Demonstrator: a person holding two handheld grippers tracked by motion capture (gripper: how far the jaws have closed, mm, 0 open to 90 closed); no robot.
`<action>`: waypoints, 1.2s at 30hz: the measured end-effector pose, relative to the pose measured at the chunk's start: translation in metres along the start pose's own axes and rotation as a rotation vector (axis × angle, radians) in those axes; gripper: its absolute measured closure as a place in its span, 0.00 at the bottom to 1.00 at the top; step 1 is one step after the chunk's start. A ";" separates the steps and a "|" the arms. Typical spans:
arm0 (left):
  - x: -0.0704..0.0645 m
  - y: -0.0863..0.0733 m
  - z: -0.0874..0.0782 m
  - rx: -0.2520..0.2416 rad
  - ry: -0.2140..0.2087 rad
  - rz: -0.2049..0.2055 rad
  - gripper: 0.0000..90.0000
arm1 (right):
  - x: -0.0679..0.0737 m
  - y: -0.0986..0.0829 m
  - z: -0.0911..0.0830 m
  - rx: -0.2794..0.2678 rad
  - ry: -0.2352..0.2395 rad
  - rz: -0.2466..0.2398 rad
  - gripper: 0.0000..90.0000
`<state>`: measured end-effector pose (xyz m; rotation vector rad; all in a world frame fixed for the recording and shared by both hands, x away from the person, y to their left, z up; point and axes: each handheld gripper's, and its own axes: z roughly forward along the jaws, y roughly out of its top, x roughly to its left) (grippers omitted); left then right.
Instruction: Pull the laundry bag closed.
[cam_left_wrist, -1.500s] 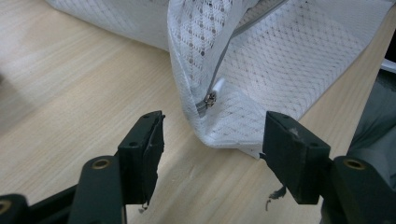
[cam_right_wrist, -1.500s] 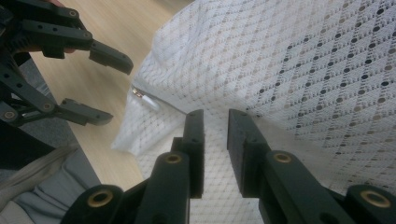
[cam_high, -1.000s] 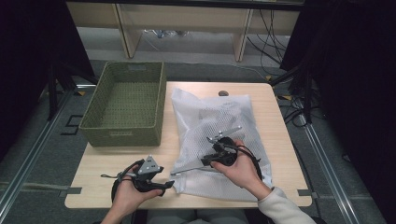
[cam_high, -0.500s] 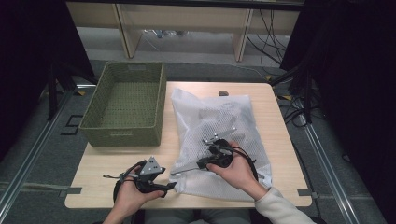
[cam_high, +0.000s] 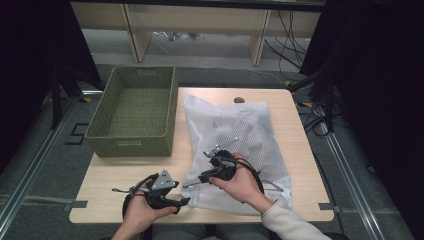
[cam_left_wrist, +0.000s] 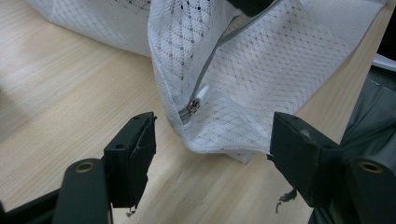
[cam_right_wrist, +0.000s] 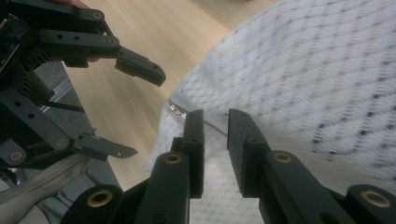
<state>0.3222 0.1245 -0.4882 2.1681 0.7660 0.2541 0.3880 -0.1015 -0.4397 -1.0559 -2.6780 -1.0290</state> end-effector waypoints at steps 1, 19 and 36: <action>0.001 0.000 0.000 0.004 0.003 0.014 0.35 | 0.001 0.000 0.001 0.005 -0.003 -0.001 0.87; 0.000 -0.002 0.002 0.013 0.020 -0.009 0.34 | 0.000 0.000 0.037 0.051 0.050 -0.030 0.83; -0.001 -0.003 0.005 0.015 -0.007 -0.023 0.34 | -0.001 -0.004 0.049 0.078 0.090 -0.046 0.82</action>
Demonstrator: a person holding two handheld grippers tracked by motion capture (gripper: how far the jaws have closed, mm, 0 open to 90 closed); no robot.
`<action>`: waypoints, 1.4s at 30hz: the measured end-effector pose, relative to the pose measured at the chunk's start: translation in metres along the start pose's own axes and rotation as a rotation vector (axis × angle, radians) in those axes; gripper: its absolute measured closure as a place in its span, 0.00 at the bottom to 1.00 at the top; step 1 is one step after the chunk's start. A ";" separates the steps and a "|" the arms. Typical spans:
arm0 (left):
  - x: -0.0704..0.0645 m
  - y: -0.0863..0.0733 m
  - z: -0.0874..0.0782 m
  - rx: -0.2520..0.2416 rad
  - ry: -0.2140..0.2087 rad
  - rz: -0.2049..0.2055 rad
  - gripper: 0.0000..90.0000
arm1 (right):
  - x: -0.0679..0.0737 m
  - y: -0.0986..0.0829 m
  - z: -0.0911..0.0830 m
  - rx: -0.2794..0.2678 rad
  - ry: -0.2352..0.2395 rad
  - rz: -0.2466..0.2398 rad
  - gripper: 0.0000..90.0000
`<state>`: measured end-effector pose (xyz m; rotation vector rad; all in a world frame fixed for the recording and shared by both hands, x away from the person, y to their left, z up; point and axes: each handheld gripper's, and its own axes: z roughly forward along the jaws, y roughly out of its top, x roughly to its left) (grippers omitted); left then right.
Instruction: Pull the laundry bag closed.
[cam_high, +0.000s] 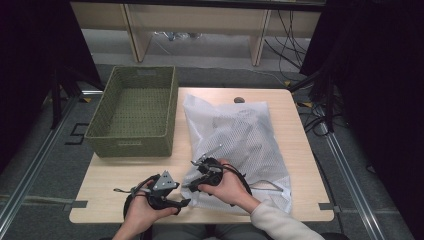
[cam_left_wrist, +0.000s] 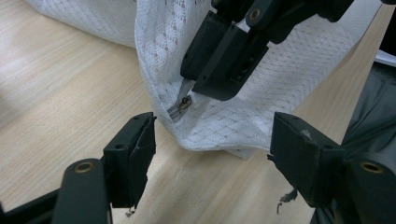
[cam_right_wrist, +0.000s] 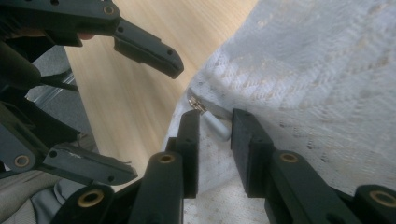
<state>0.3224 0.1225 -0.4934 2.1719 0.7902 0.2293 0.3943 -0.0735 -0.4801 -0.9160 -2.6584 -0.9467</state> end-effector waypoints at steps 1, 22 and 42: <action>0.000 0.000 0.000 0.000 0.000 0.001 0.34 | 0.001 -0.001 0.001 0.005 0.005 0.008 0.82; 0.000 0.000 0.000 0.002 -0.001 0.000 0.34 | 0.002 -0.003 0.004 0.019 0.023 0.007 0.92; 0.007 0.001 0.006 0.000 -0.014 -0.026 0.41 | 0.011 0.005 -0.016 -0.004 0.011 0.010 0.96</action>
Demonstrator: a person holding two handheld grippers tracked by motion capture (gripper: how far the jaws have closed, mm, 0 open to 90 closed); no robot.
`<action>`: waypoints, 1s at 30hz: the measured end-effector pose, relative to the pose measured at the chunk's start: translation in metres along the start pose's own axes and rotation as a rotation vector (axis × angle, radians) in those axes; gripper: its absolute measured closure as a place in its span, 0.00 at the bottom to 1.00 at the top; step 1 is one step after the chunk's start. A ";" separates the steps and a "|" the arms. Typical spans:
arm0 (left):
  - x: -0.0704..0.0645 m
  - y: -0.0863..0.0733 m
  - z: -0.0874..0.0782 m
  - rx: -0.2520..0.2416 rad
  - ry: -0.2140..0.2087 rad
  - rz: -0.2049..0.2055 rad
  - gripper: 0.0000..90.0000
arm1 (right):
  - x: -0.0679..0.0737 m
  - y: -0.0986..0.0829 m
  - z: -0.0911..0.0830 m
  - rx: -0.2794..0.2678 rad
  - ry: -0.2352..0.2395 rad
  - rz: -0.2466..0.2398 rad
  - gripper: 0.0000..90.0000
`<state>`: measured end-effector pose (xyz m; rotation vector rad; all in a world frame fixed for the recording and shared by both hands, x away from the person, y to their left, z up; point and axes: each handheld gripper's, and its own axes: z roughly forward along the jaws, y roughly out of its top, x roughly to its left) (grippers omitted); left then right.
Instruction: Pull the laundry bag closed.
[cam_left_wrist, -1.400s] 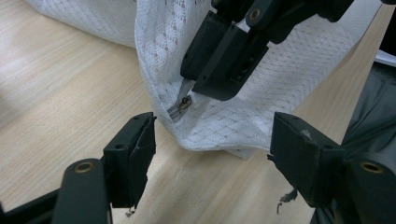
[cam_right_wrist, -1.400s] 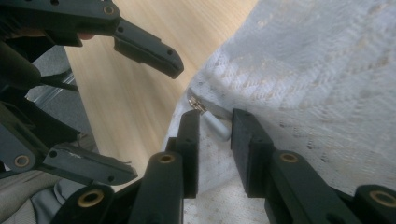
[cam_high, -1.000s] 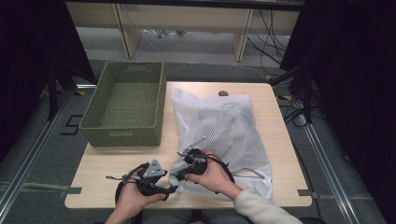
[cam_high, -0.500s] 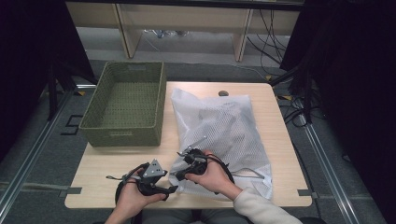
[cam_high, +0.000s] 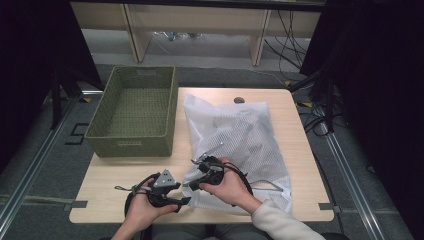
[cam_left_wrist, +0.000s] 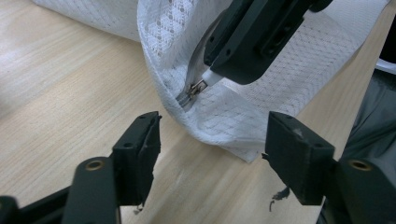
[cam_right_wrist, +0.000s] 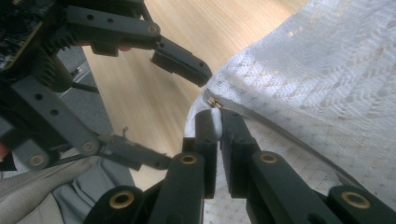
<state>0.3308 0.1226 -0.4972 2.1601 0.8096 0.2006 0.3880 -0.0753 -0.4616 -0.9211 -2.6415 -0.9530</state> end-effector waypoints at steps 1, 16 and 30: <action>0.001 0.001 0.001 0.000 -0.010 -0.002 0.43 | 0.000 0.000 -0.001 0.000 0.003 0.009 0.96; -0.001 0.008 0.003 0.004 0.016 0.042 0.52 | -0.004 0.000 -0.002 -0.054 0.009 0.058 0.96; 0.002 0.008 0.008 0.008 -0.007 0.024 0.52 | -0.002 0.000 -0.003 -0.043 -0.010 0.049 0.96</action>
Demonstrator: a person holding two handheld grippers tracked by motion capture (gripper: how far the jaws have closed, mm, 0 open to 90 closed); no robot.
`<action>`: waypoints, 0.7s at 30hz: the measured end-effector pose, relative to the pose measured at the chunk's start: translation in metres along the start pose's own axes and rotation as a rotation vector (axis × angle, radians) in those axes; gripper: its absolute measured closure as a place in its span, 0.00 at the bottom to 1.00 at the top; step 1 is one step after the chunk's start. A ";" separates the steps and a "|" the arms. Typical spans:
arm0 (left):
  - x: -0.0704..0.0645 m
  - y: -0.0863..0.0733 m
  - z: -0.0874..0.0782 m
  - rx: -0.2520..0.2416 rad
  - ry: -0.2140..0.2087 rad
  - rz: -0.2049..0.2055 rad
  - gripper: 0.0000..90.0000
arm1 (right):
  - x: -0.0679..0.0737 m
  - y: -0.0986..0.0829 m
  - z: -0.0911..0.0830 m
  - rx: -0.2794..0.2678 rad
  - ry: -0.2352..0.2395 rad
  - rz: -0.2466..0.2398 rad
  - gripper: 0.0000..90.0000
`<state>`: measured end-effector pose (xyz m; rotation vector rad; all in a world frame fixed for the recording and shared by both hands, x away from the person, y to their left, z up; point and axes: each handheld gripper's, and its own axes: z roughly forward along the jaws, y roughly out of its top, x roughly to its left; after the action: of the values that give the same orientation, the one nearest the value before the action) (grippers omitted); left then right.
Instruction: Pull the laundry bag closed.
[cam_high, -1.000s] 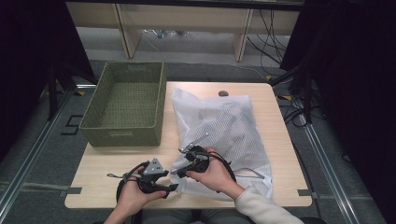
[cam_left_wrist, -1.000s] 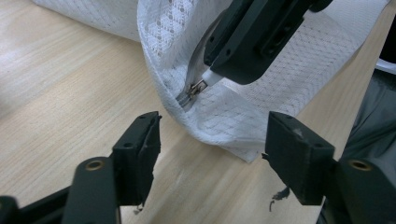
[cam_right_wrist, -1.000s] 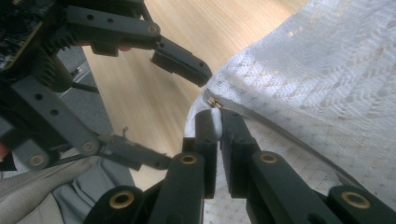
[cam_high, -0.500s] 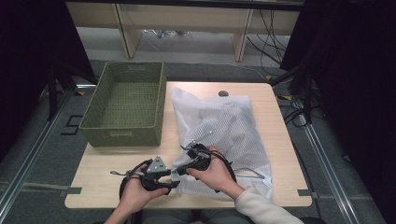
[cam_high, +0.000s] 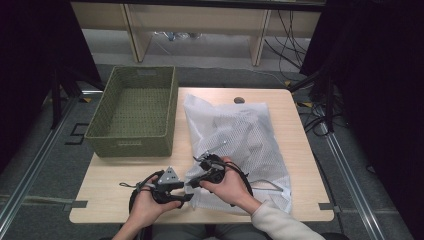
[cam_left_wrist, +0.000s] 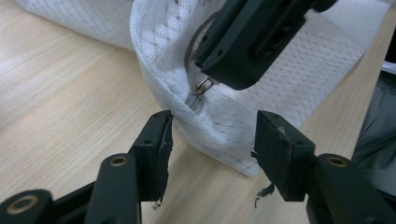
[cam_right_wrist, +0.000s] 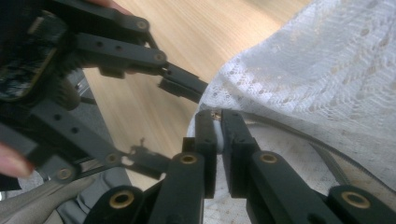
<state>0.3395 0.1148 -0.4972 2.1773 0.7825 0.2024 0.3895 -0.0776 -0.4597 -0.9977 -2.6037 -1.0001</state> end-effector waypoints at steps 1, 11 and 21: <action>0.000 0.000 0.002 -0.002 -0.010 -0.034 0.53 | 0.002 0.000 -0.001 0.006 0.000 0.009 0.96; 0.003 0.003 0.009 -0.017 -0.037 -0.038 0.73 | 0.007 0.002 -0.006 -0.016 0.009 -0.012 0.97; -0.003 0.007 0.000 -0.061 0.032 -0.058 0.96 | 0.010 0.003 -0.018 -0.063 -0.007 -0.013 0.97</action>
<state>0.3406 0.1099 -0.4918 2.0956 0.8460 0.2289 0.3829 -0.0821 -0.4409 -1.0013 -2.6027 -1.0896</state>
